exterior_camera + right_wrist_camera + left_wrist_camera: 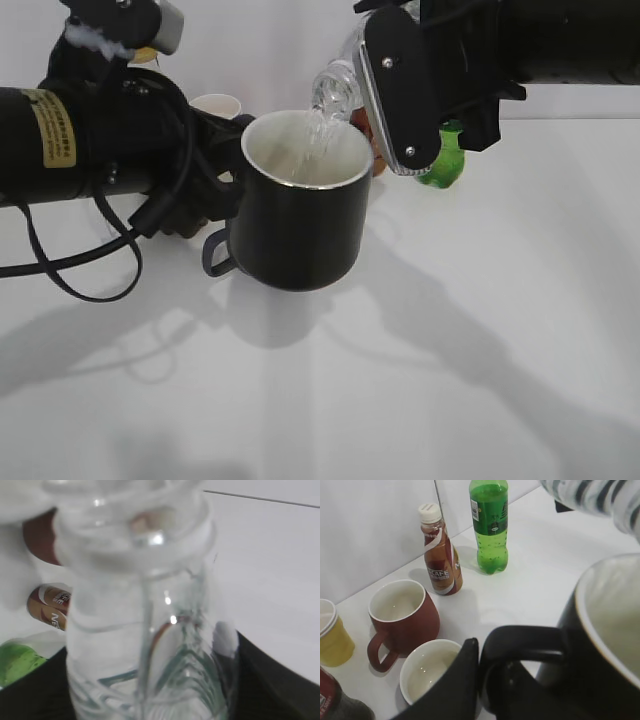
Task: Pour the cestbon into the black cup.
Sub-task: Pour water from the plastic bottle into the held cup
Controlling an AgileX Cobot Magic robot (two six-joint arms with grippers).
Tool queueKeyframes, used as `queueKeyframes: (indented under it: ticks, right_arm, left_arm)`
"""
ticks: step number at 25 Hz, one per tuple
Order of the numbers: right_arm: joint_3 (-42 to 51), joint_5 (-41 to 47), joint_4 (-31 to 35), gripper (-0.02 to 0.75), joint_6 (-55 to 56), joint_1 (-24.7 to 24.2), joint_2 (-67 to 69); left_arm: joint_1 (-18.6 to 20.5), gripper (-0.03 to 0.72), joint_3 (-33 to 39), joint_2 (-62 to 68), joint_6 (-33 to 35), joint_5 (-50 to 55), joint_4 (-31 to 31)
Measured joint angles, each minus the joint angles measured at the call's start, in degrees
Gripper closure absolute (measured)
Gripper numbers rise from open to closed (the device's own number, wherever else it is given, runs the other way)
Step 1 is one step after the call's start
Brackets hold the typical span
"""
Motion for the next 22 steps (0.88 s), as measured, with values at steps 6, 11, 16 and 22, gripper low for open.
queueKeyframes:
  ticks: [6, 11, 16, 22]
  right_arm:
    - [0.0, 0.0, 0.9, 0.232, 0.0, 0.0, 0.0]
    - [-0.1, 1.4, 10.3, 0.232, 0.0, 0.0, 0.0]
    - [-0.1, 3.1, 19.6, 0.232, 0.0, 0.0, 0.0]
    - [-0.1, 3.4, 38.3, 0.232, 0.0, 0.0, -0.7]
  left_arm:
    - [0.0, 0.636, 0.0, 0.0, 0.0, 0.0, 0.0]
    - [0.0, 0.636, 0.0, 0.0, 0.0, 0.0, 0.3]
    - [0.1, 0.636, 0.0, -0.2, 0.1, 0.0, 2.0]
    - [0.1, 0.636, 0.0, -0.2, 0.2, -0.7, 2.6]
